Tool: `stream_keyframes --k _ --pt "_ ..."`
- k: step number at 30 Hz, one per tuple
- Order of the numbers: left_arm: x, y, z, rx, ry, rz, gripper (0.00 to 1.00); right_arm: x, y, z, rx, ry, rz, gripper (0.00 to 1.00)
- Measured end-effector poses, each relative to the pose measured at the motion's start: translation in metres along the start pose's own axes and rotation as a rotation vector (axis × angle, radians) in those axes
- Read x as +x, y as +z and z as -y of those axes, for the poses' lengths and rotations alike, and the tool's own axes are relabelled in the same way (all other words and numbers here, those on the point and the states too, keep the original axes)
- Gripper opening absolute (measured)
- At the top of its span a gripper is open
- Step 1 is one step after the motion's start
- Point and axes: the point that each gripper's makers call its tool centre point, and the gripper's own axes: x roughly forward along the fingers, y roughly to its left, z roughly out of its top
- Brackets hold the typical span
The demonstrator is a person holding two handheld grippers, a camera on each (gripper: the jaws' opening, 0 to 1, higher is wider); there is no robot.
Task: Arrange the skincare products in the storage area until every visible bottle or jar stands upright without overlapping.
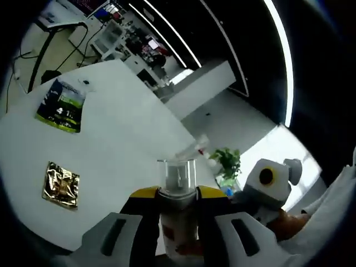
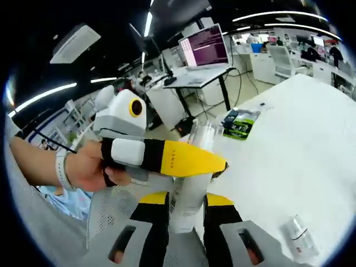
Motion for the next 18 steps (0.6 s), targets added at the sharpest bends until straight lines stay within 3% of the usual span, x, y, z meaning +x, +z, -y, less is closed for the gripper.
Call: stream_keyframes --k 3,8,11,16,18 --pt "0.000 0.002 0.010 0.001 -0.060 0.008 0.21 -0.010 0.004 -0.002 0.125 0.095 0.041 0.10" --pt "-0.001 0.001 0.023 0.013 -0.138 0.008 0.21 -0.022 0.006 -0.006 0.166 0.199 0.072 0.08" --pt "-0.003 0.007 0.034 -0.024 -0.217 0.032 0.21 -0.031 0.014 -0.015 0.268 0.312 0.119 0.08" --pt "-0.012 0.010 0.058 -0.092 -0.340 0.045 0.19 -0.044 0.022 -0.029 0.347 0.475 0.173 0.08" --pt "-0.012 0.011 0.057 -0.097 -0.335 0.051 0.18 -0.045 0.024 -0.030 0.376 0.496 0.187 0.09"
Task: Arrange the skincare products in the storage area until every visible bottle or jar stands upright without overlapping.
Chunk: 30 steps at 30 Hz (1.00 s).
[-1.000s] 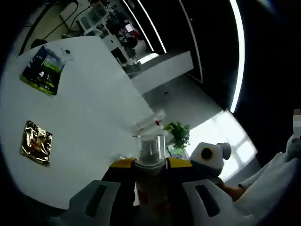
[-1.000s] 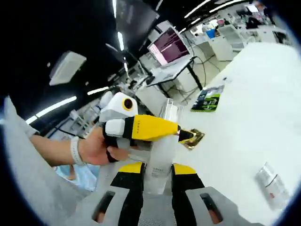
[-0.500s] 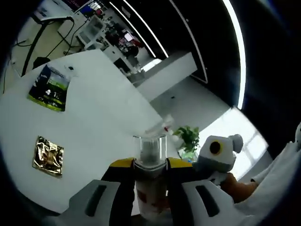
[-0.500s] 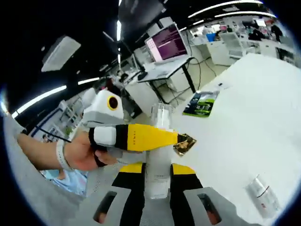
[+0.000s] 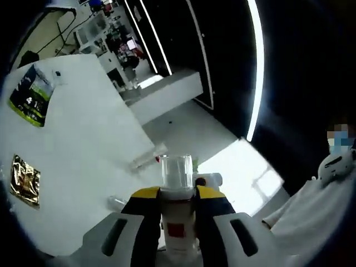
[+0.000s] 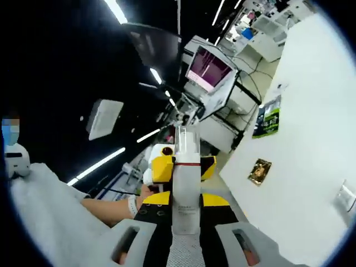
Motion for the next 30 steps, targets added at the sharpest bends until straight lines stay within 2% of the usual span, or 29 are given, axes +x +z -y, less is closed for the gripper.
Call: stream_keyframes --k 4,5,6,10,14,16,20,22,26,28,30 --pt "-0.001 0.000 0.000 0.030 0.013 -0.006 0.18 0.003 -0.001 0.001 -0.016 -0.027 0.021 0.10" --pt "-0.002 0.003 -0.007 0.067 0.060 0.008 0.18 0.003 0.003 0.010 -0.044 -0.094 0.049 0.11" --pt "-0.003 0.002 -0.012 0.073 0.087 0.001 0.18 0.005 0.002 0.013 -0.077 -0.129 0.040 0.12" --pt "-0.003 -0.004 -0.033 0.149 0.216 -0.041 0.18 0.011 -0.009 0.030 -0.264 -0.308 -0.062 0.16" --pt "-0.005 0.000 -0.040 0.141 0.263 -0.020 0.18 0.020 -0.018 0.040 -0.349 -0.419 -0.149 0.24" --pt "-0.006 0.000 -0.042 0.134 0.276 -0.017 0.18 0.023 -0.018 0.046 -0.394 -0.472 -0.171 0.26" --pt "-0.008 0.003 -0.049 0.150 0.316 -0.009 0.18 0.023 -0.016 0.055 -0.448 -0.550 -0.184 0.18" --pt "-0.009 0.006 -0.050 0.137 0.319 0.004 0.18 0.022 -0.016 0.053 -0.441 -0.537 -0.175 0.16" --pt "-0.006 0.004 -0.046 0.117 0.288 0.003 0.18 0.017 -0.014 0.050 -0.362 -0.467 -0.148 0.14" --pt "-0.005 0.002 -0.043 0.097 0.250 -0.004 0.18 0.017 -0.016 0.044 -0.271 -0.399 -0.125 0.14" --pt "-0.004 0.003 -0.035 0.051 0.198 0.005 0.18 0.015 -0.013 0.037 -0.175 -0.316 -0.075 0.14"
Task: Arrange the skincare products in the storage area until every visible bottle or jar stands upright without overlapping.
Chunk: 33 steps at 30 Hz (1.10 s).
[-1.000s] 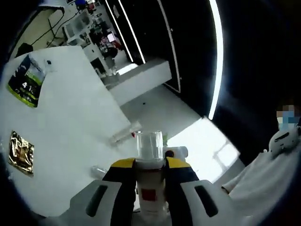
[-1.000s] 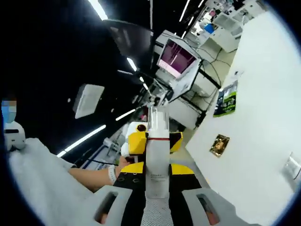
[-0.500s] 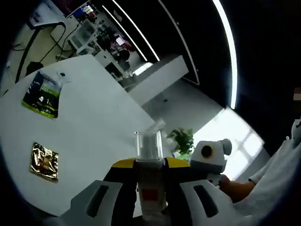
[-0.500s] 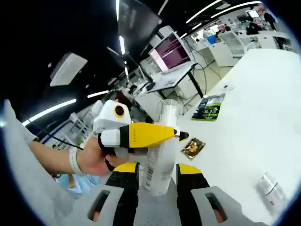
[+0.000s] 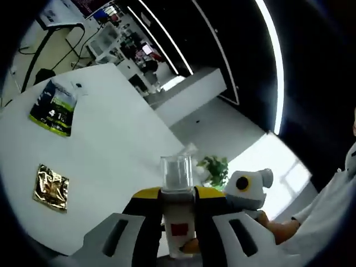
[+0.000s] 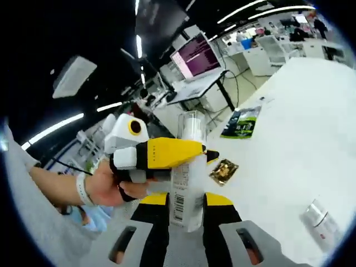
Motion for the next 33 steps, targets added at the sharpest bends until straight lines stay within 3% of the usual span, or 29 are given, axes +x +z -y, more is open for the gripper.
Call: stream_keyframes --k 4,7,8,10,11,14,16,18,22,27,33 --pt "0.000 0.001 0.017 -0.032 -0.100 0.008 0.20 -0.008 0.005 -0.016 0.102 0.154 0.036 0.14" --pt "-0.001 0.000 0.032 -0.102 -0.196 -0.003 0.22 -0.017 0.007 -0.035 0.196 0.321 0.047 0.14" --pt "-0.002 -0.001 0.038 -0.133 -0.227 -0.014 0.22 -0.018 0.008 -0.037 0.210 0.337 0.060 0.14" --pt "-0.003 0.000 0.042 -0.118 -0.236 -0.017 0.21 -0.020 0.009 -0.043 0.230 0.383 0.071 0.14" --pt "-0.004 0.000 0.042 -0.074 -0.232 -0.012 0.21 -0.019 0.008 -0.040 0.218 0.364 0.075 0.14" --pt "-0.004 -0.002 0.041 -0.082 -0.211 -0.021 0.21 -0.016 0.006 -0.040 0.213 0.357 0.076 0.15" --pt "-0.003 -0.003 0.035 -0.072 -0.180 -0.025 0.21 -0.011 0.003 -0.033 0.171 0.298 0.066 0.15" --pt "-0.002 -0.003 0.024 -0.006 -0.117 -0.027 0.21 -0.008 0.000 -0.025 0.110 0.219 0.053 0.15" --pt "0.000 -0.006 0.012 0.037 -0.045 -0.036 0.21 -0.005 -0.002 -0.019 0.086 0.172 0.046 0.14" --pt "0.001 -0.008 0.002 0.087 0.026 -0.044 0.21 -0.001 -0.005 -0.004 -0.018 0.033 0.015 0.16" --pt "0.001 -0.008 -0.010 0.114 0.110 -0.044 0.21 0.009 -0.010 0.005 -0.100 -0.086 -0.024 0.20"
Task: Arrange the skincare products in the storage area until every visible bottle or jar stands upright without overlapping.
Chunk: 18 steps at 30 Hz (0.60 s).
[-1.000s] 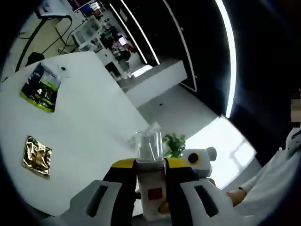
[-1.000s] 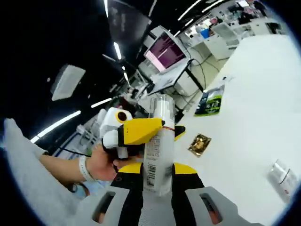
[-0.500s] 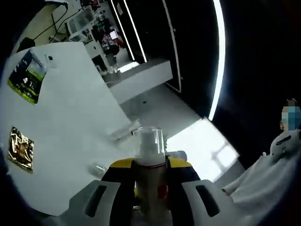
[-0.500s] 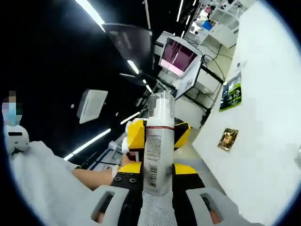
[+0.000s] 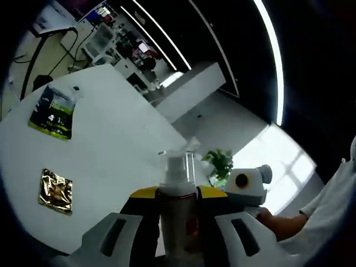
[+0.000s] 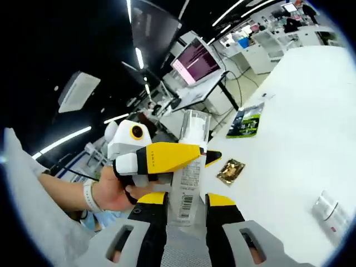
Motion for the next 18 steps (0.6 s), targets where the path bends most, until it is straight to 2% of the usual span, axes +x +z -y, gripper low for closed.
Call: stream_keyframes --k 3,6,9,13,16,17,18 --pt "0.002 -0.005 -0.004 0.037 0.034 -0.021 0.21 0.006 -0.004 0.003 -0.057 -0.043 -0.033 0.19" --pt "0.002 -0.007 -0.008 0.054 0.058 -0.030 0.21 0.008 -0.007 0.007 -0.058 -0.086 -0.066 0.16" --pt "0.001 -0.006 -0.014 0.064 0.088 -0.027 0.21 0.010 -0.008 0.009 -0.076 -0.110 -0.071 0.16" --pt "0.002 -0.005 -0.012 0.057 0.076 -0.022 0.21 0.005 -0.006 0.012 -0.073 -0.089 -0.064 0.14" --pt "0.002 -0.005 -0.009 0.048 0.055 -0.021 0.21 0.001 -0.004 0.010 -0.033 -0.050 -0.050 0.12" --pt "0.001 -0.005 -0.005 0.052 0.026 -0.022 0.21 -0.001 -0.002 0.008 0.021 -0.015 -0.033 0.11" --pt "0.001 0.001 0.000 0.016 -0.013 0.011 0.21 -0.003 0.001 0.005 0.061 0.024 -0.008 0.10"
